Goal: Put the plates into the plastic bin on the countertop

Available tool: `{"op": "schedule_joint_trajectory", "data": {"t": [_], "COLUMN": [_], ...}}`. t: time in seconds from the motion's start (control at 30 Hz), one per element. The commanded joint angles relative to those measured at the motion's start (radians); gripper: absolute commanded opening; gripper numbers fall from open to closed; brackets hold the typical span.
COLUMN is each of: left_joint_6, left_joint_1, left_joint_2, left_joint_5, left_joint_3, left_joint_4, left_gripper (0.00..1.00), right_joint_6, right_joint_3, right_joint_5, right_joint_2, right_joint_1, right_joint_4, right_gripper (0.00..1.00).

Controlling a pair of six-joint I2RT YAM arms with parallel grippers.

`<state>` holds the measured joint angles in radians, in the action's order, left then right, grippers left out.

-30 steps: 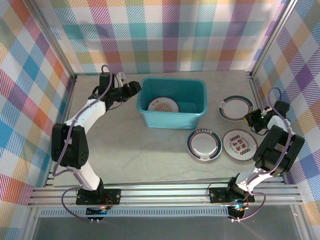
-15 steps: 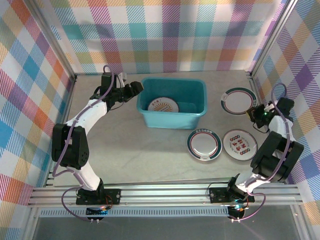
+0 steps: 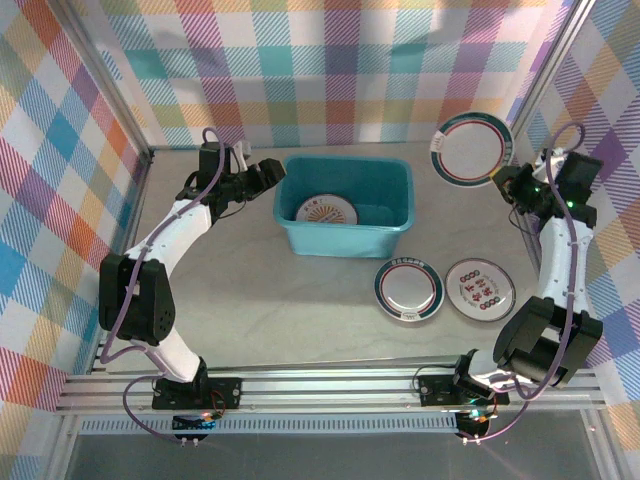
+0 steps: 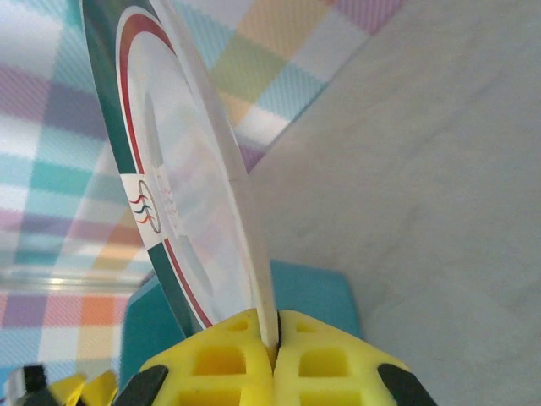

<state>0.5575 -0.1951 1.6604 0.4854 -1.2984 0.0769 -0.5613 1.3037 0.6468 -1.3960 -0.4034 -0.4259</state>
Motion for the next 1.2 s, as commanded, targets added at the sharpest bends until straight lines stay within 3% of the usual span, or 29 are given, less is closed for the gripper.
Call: {"op": "schedule_joint_trajectory", "data": {"t": [0.0, 0.23, 0.43, 0.73, 1.17], "left_joint_6": [-0.008, -0.037, -0.069, -0.099, -0.1], "left_joint_1": [-0.007, -0.007, -0.007, -0.006, 0.011], "left_joint_2": [-0.037, -0.082, -0.117, -0.119, -0.058], "left_joint_5": [0.005, -0.016, -0.048, -0.063, -0.044], "left_joint_3": [-0.006, 0.011, 0.027, 0.021, -0.015], "left_joint_4": [0.004, 0.034, 0.067, 0.093, 0.096], "left_gripper": [0.7, 0.7, 0.7, 0.7, 0.7], "right_joint_6": [0.027, 0.024, 0.023, 0.054, 0.055], "right_joint_3": [0.089, 0.208, 0.225, 0.28, 0.323], "right_joint_5": [0.067, 0.085, 0.069, 0.075, 0.064], "right_joint_2": [0.003, -0.092, -0.191, -0.359, -0.529], "right_joint_1": [0.1, 0.358, 0.509, 0.614, 0.663], "right_joint_4": [-0.042, -0.063, -0.045, -0.072, -0.089], "right_gripper": [0.0, 0.0, 0.0, 0.0, 0.0]}}
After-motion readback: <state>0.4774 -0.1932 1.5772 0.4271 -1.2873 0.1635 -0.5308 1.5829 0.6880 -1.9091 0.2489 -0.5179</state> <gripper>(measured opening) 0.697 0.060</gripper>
